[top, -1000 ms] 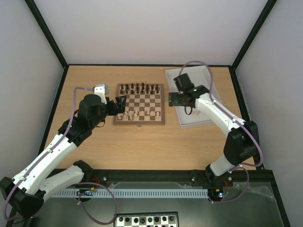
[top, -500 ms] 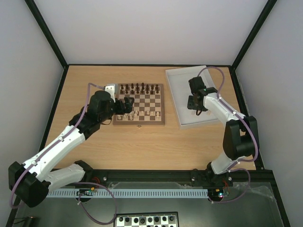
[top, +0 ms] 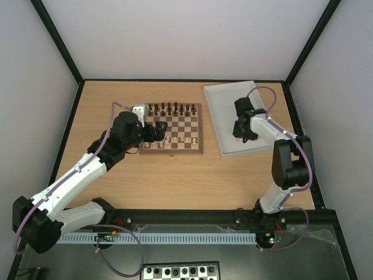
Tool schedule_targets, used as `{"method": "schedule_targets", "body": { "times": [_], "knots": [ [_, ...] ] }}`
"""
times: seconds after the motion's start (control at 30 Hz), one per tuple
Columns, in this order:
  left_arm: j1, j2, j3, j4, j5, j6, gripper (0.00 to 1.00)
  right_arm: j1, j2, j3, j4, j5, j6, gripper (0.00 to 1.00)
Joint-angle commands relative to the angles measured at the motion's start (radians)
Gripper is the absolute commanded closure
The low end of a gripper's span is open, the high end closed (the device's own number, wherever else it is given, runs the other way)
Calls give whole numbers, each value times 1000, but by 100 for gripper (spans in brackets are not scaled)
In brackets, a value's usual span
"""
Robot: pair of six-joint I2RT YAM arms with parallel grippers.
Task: Set up the chess pieces on the board
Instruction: Pick up the chess piece from the storage box.
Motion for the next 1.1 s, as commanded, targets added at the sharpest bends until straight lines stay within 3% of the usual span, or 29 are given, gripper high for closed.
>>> {"method": "schedule_targets", "body": {
  "times": [0.0, 0.17, 0.4, 0.77, 1.07],
  "knots": [
    [0, -3, -16, 21, 16, 11, 1, -10, 29, -14, -15, 16, 12, 60],
    [3, 3, -10, 19, 31, 12, 0, -43, 75, 9, -20, -30, 5, 70],
    [5, 0, -17, 24, 34, 12, 1, -46, 74, -7, -9, -32, 3, 72],
    [9, -10, -18, 24, 33, 12, 1, -46, 77, 19, -12, -51, -2, 97],
    [8, -14, -1, 11, 2, 8, 1, -21, -58, 93, -74, -79, -19, 99]
  ]
}}
